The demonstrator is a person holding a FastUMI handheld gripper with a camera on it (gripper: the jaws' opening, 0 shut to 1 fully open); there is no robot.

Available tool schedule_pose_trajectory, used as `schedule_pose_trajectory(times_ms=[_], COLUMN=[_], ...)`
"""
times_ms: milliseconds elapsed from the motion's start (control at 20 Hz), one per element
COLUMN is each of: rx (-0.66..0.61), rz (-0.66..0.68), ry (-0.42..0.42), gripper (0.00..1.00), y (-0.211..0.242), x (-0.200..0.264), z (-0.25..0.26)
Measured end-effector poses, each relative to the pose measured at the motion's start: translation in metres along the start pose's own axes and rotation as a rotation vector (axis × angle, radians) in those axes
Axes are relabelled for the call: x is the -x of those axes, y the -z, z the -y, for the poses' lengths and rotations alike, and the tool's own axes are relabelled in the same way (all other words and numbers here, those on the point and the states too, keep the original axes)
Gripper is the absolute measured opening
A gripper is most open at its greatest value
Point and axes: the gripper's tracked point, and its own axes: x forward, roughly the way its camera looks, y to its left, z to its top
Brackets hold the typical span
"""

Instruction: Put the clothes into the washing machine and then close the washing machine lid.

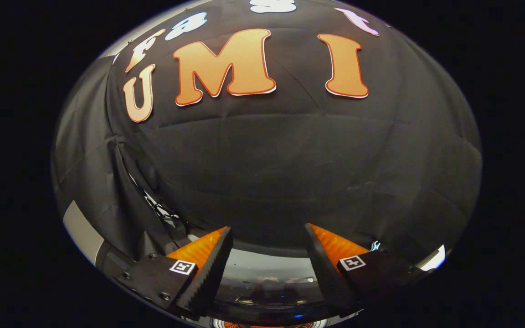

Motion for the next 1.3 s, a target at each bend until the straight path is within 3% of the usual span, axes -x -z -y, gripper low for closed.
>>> schedule_pose_trajectory(times_ms=[300, 650, 1300], rx=[0.007, 0.020, 0.020], rz=[-0.009, 0.094, 0.079], ry=[-0.010, 0.034, 0.030], gripper=[1.00, 1.00, 1.00], y=[0.005, 0.014, 0.075], x=[0.008, 0.057, 0.118], z=[-0.002, 0.001, -0.007])
